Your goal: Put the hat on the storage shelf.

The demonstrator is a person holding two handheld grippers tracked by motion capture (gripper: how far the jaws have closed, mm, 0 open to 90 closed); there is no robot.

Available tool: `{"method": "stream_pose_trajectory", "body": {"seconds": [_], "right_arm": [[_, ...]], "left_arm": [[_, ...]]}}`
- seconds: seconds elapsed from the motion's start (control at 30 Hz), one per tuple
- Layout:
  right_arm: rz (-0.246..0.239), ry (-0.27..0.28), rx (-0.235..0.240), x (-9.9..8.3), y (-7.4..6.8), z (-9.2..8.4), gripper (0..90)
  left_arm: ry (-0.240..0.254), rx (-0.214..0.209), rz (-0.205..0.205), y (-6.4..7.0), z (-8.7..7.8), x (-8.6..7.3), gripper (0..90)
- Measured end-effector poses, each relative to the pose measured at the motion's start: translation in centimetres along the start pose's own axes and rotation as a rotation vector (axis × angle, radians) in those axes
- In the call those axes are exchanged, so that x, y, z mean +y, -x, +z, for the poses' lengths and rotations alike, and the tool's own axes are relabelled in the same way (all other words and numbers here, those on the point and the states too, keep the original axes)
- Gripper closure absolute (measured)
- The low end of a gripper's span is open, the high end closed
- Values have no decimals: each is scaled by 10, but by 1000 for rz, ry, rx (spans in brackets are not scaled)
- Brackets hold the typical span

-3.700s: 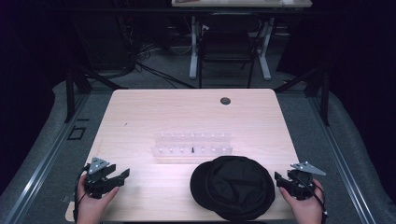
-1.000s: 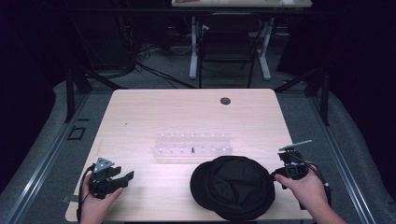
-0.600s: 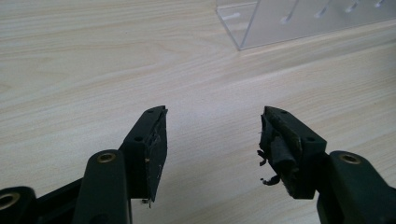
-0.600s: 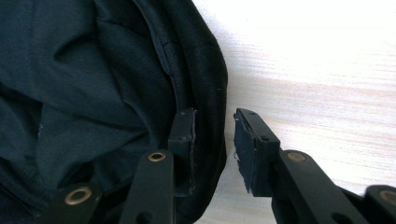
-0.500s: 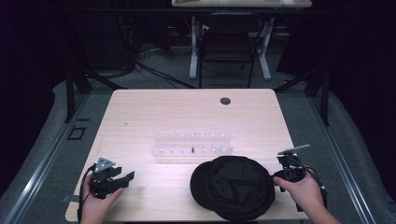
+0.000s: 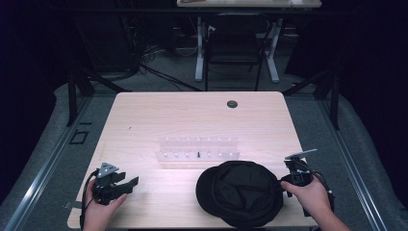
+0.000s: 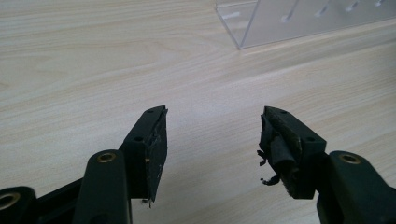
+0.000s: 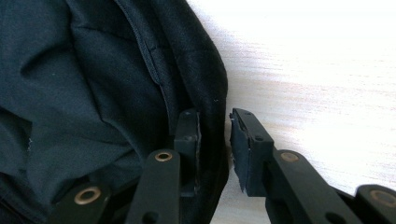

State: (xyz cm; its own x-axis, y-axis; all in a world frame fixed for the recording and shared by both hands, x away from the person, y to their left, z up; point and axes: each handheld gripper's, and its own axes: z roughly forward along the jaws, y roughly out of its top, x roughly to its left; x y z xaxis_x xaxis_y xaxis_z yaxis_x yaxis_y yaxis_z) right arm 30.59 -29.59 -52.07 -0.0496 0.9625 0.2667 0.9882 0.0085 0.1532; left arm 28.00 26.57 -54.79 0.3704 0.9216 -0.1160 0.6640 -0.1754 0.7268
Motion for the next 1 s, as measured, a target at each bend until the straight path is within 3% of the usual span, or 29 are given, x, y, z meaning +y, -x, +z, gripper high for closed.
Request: {"method": "stream_pose_trajectory", "body": {"seconds": [0.47, 0.5, 0.73, 0.83, 0.97, 1.0], "right_arm": [[-11, -47, 12, 4, 1, 6, 797], [11, -33, 22, 4, -1, 8, 808], [-2, -62, 44, 6, 3, 6, 847], [31, -42, 80, 6, 4, 7, 872], [26, -66, 118, 6, 10, 3, 877], [48, -43, 128, 5, 9, 4, 877]], "left_arm": [[-5, 3, 3, 0, 1, 0, 417], [-5, 3, 3, 0, 1, 0, 417], [-6, 3, 0, -1, 1, 0, 418], [-6, 2, 2, -1, 1, 0, 418], [-8, 5, 2, -1, 1, 0, 419], [-9, 6, 2, 0, 1, 0, 419]]}}
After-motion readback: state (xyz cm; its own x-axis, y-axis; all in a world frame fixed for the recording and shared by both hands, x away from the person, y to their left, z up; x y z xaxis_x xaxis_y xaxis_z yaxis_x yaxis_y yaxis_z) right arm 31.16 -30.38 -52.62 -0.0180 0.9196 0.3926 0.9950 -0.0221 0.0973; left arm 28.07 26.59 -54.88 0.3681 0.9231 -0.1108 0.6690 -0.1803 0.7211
